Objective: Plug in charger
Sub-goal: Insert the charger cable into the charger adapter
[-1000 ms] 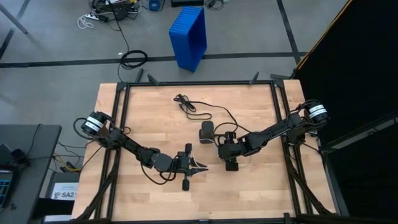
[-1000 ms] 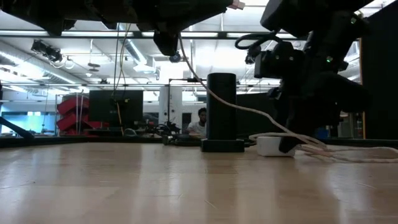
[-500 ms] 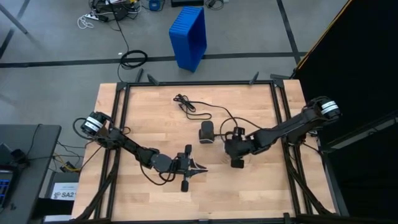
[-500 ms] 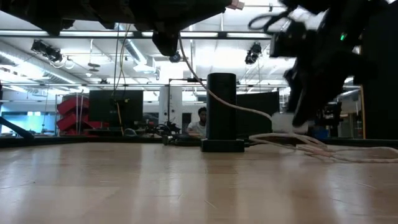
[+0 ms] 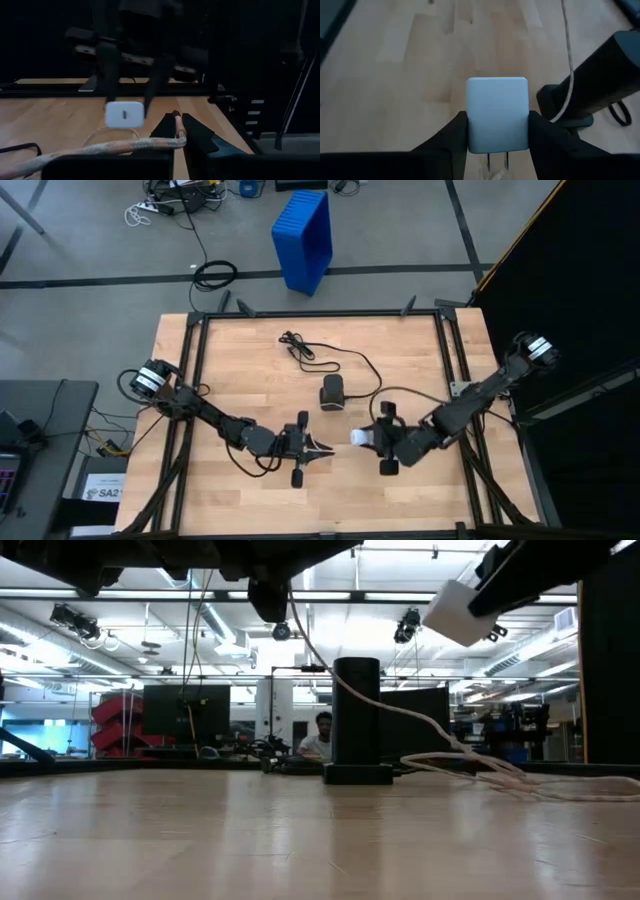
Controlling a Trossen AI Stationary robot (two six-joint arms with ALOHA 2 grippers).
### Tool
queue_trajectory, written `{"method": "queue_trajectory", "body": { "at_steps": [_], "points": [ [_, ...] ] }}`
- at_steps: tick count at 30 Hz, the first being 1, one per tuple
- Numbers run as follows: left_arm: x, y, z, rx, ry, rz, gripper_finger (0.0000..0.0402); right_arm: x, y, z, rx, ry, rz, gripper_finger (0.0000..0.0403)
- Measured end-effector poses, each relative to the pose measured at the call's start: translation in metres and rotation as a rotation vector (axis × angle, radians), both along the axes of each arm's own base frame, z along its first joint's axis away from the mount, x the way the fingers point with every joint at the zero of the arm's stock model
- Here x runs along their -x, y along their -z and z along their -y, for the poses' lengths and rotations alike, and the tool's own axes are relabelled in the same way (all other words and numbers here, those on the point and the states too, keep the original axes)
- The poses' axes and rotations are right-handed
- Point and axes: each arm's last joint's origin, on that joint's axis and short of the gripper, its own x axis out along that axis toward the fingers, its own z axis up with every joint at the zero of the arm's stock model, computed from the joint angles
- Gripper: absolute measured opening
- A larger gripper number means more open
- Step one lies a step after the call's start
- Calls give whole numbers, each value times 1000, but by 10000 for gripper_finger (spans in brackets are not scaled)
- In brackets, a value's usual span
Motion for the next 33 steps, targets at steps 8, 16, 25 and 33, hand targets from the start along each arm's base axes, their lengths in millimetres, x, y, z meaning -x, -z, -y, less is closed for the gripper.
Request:
{"method": "queue_trajectory", "body": {
  "at_steps": [8, 16, 25, 33],
  "points": [
    [-1, 1, -2, 62, -3, -10, 1, -12, 21, -26, 33, 41, 110, 137],
    [-5, 0, -12, 16, -23, -35, 1, -22, 42, -29, 54, 61, 88, 137],
    [-10, 5, -13, 9, 27, -176, 1, -20, 44, -32, 73, 43, 79, 137],
    [-13, 2, -9, -3, 40, -208, 1, -15, 55, -30, 41, 20, 103, 137]
  ]
}}
